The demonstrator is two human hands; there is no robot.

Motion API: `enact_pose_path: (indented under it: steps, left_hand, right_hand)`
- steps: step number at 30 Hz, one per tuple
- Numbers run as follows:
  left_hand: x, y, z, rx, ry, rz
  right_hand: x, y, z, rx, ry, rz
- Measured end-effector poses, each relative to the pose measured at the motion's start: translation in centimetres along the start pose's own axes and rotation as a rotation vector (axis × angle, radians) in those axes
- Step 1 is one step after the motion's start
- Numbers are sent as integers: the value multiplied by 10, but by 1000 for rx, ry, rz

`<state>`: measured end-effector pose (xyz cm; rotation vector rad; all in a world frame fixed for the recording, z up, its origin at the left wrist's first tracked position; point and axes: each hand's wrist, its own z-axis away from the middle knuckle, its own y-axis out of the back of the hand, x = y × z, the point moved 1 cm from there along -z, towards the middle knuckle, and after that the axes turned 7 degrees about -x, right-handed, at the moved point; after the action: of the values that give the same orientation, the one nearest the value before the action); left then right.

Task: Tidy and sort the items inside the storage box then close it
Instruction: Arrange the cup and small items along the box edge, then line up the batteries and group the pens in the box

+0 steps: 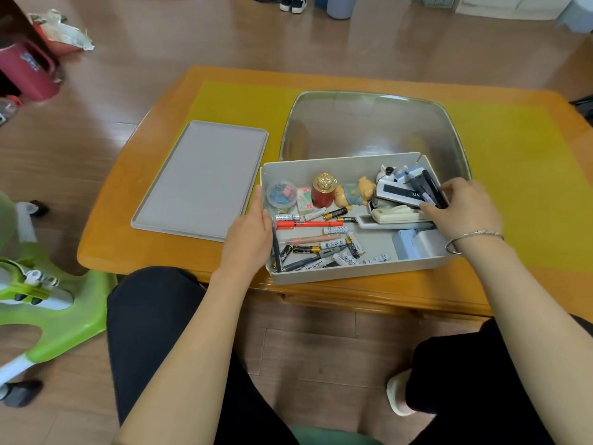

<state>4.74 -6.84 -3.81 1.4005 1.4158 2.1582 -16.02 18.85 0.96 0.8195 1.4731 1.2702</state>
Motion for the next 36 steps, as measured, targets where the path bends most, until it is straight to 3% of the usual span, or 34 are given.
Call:
enact_pose_path:
  steps: [9,13,18,25,31,36]
  left_hand:
    - [10,-12,4,22,-4,5]
    - [12,-15,5,20,13,-2]
    - [12,-17,5,-1,15,-8]
    - [7,-12,8,-50,-32,85]
    - [5,-10,8,-97,-41,115]
    - [3,-10,9,-101,-53,108]
  right_hand:
    - [-21,-9,6,46,95,-105]
    - [-47,-13,20,75,255,-158]
    - [-95,-41,39,-142,512,-72]
    - [-126,-68,20,-435,556,177]
    - [-135,-76,13,-450,572,249]
    - [-140,-67,16,-358,559,20]
